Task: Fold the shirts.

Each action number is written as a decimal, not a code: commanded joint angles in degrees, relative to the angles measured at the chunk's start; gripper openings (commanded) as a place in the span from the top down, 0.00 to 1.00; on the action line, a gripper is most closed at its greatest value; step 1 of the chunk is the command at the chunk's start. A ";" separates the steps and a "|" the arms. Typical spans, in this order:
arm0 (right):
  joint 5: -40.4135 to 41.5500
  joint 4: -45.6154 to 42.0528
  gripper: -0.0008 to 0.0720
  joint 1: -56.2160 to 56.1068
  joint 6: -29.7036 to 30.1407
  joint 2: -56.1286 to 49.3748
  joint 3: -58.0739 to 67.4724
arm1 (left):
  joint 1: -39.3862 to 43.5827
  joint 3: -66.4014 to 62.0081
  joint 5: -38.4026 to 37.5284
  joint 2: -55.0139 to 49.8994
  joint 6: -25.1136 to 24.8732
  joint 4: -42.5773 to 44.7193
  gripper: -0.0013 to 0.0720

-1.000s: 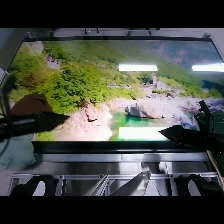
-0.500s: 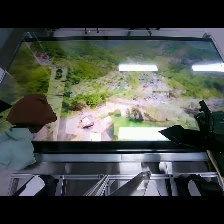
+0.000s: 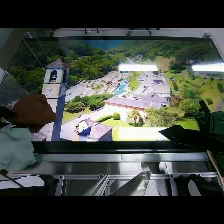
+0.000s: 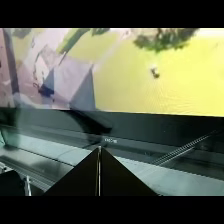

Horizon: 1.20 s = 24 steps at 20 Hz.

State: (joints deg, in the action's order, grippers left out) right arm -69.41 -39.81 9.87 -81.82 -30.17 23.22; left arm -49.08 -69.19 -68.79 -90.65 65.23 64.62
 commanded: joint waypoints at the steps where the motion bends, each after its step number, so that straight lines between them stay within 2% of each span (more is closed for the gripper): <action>1: 0.00 0.02 0.95 -0.07 -0.02 0.04 -0.04 | 1.29 -5.16 -3.58 -8.48 -1.18 -0.09 0.10; 2: 0.00 0.04 0.95 -0.07 -0.02 0.04 -0.04 | 2.10 -6.54 -4.76 -9.94 -1.18 -0.59 0.37; 3: 0.02 0.02 0.95 -0.07 -0.02 0.04 -0.04 | 3.15 -8.48 -6.78 -11.08 -1.88 -2.54 0.84; 4: 0.02 0.04 0.95 -0.07 -0.02 0.04 -0.04 | 4.28 -10.54 -9.22 -11.56 -4.07 -6.64 0.97; 9: 0.00 0.02 0.95 -0.07 0.00 0.04 -0.04 | 12.39 -19.37 -24.76 -5.51 -7.61 -42.99 0.97; 11: 0.02 0.00 0.95 -0.07 0.39 0.04 -0.04 | 18.43 -19.74 -28.85 -0.37 -7.63 -51.28 0.97; 13: 0.02 0.00 0.95 -0.07 1.33 0.04 -0.04 | 25.81 -19.23 -30.67 4.46 -7.54 -50.97 0.97; 15: 0.00 0.00 0.96 -0.07 1.33 0.04 -0.04 | 33.90 -16.15 -29.42 9.01 -7.56 -49.11 0.97; 19: 0.02 0.00 0.95 -0.07 1.36 0.04 -0.04 | 49.90 -7.06 -19.39 14.25 -7.85 -49.11 0.97; 22: 0.00 0.00 0.95 -0.04 1.31 0.04 -0.04 | 58.90 -3.39 -13.68 14.03 -9.53 -48.96 0.97; 23: 0.00 0.00 0.95 -0.07 1.31 0.04 -0.04 | 60.70 -2.47 -11.76 13.60 -9.70 -48.41 0.93; 24: -0.02 0.00 0.95 -0.07 1.31 0.04 -0.04 | 62.10 -2.49 -10.69 12.68 -9.68 -46.05 0.67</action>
State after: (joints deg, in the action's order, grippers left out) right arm -69.38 -39.81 9.87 -80.49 -30.17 23.22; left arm 6.42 -74.17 -85.41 -77.62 56.36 16.05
